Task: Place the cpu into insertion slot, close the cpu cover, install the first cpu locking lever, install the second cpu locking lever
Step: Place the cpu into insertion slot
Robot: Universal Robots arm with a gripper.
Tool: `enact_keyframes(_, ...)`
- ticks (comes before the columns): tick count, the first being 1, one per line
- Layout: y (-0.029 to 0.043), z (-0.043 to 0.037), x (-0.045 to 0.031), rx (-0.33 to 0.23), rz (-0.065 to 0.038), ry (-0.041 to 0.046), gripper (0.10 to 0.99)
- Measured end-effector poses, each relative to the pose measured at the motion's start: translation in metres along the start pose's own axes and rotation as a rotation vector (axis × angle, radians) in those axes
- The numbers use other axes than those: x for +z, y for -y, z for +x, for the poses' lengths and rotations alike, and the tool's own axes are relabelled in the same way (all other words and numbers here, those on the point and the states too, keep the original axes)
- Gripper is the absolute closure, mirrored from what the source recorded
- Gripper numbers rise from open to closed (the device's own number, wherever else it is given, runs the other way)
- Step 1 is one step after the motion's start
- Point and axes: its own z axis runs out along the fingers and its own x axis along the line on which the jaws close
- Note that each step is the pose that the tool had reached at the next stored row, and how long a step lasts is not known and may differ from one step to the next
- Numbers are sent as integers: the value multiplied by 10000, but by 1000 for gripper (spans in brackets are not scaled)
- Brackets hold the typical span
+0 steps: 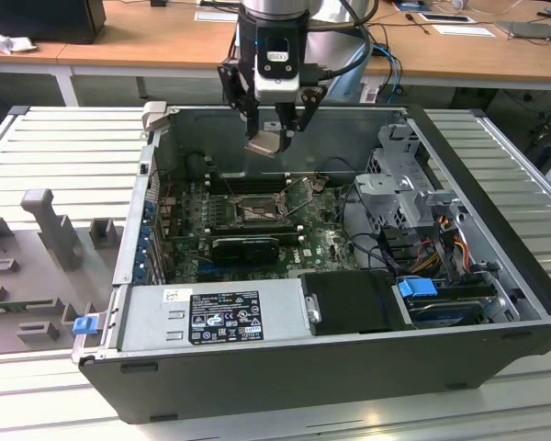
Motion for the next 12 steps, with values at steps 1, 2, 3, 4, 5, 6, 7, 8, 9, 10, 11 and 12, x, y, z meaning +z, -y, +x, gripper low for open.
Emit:
enact_keyframes(1, 1, 0, 6, 205, -4, 18, 557)
enact_keyframes(2, 1, 0, 9, 334, -7, 30, 557)
enact_keyframes(3, 2, -1, 17, 689, -13, 62, 557)
enact_keyframes(4, 2, -1, 24, 1023, -20, 92, 557)
enact_keyframes(5, 2, -1, 27, 1155, -23, 104, 557)
enact_keyframes(6, 3, -1, 30, 1254, -25, 113, 557)
enact_keyframes(7, 3, -1, 34, 1382, -27, 124, 557)
enact_keyframes(8, 3, -1, 38, 1491, -29, 134, 557)
enact_keyframes(9, 4, -1, 41, 1595, -31, 143, 557)
enact_keyframes(10, 4, -1, 46, 1761, -34, 158, 557)
enact_keyframes(11, 5, -1, 51, 1918, -37, 172, 557)
enact_keyframes(12, 5, -1, 57, 2160, -42, 194, 557)
